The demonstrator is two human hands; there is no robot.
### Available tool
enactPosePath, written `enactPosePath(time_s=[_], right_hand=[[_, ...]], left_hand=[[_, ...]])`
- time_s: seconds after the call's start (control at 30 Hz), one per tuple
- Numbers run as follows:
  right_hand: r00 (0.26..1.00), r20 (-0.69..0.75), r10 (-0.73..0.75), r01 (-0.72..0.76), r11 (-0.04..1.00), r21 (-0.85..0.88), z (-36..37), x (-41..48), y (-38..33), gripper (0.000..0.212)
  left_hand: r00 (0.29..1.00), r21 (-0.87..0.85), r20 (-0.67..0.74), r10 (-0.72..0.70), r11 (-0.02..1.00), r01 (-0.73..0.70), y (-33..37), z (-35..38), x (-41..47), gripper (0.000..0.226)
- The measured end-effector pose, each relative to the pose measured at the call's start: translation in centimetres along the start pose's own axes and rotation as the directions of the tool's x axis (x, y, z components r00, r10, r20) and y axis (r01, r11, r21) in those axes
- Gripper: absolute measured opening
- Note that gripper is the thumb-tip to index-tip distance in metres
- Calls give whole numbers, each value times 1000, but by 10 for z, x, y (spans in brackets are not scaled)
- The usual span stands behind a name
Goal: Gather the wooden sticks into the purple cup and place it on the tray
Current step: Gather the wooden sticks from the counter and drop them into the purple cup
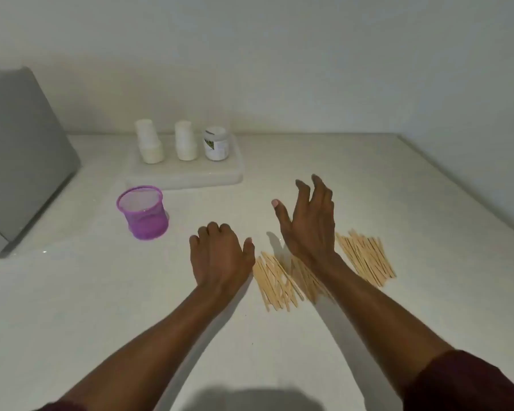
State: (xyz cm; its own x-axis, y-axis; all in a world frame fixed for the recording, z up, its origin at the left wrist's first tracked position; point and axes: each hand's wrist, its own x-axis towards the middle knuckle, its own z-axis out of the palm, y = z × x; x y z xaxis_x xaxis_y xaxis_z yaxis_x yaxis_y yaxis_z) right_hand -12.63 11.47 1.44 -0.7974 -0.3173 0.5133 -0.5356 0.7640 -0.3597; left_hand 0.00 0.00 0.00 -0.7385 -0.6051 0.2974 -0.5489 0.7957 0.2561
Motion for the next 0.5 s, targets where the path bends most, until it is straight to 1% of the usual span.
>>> enactPosePath(time_s=[0.07,0.13,0.2,0.27,0.3,0.37,0.5], right_hand=[[999,28,22,-23,1000,14,0,-14,2,57],[988,131,76,-79,997,16,0,-34,7,45],[946,266,185,-194,981,6,0,-45,10,32],[883,389,262,-264,963,-48,-1,-54,12,30],[859,423,290,-286,955,-73,-1,-59,12,31],[845,428,321,-306,946,-105,-2,-68,12,33],[865,382,326,-301,945,-124,-9,-74,12,37]], left_hand=[[996,-100,66,-66,992,73,2,5,-8,44],[977,-131,172,-123,981,147,3,13,-18,48],[956,-127,254,-149,974,186,7,15,-25,56],[940,-111,305,-150,975,191,10,19,-29,58],[938,-104,314,-145,977,186,12,21,-32,59],[938,-97,320,-133,980,172,15,23,-36,60],[943,-86,306,-132,982,165,16,19,-40,62]])
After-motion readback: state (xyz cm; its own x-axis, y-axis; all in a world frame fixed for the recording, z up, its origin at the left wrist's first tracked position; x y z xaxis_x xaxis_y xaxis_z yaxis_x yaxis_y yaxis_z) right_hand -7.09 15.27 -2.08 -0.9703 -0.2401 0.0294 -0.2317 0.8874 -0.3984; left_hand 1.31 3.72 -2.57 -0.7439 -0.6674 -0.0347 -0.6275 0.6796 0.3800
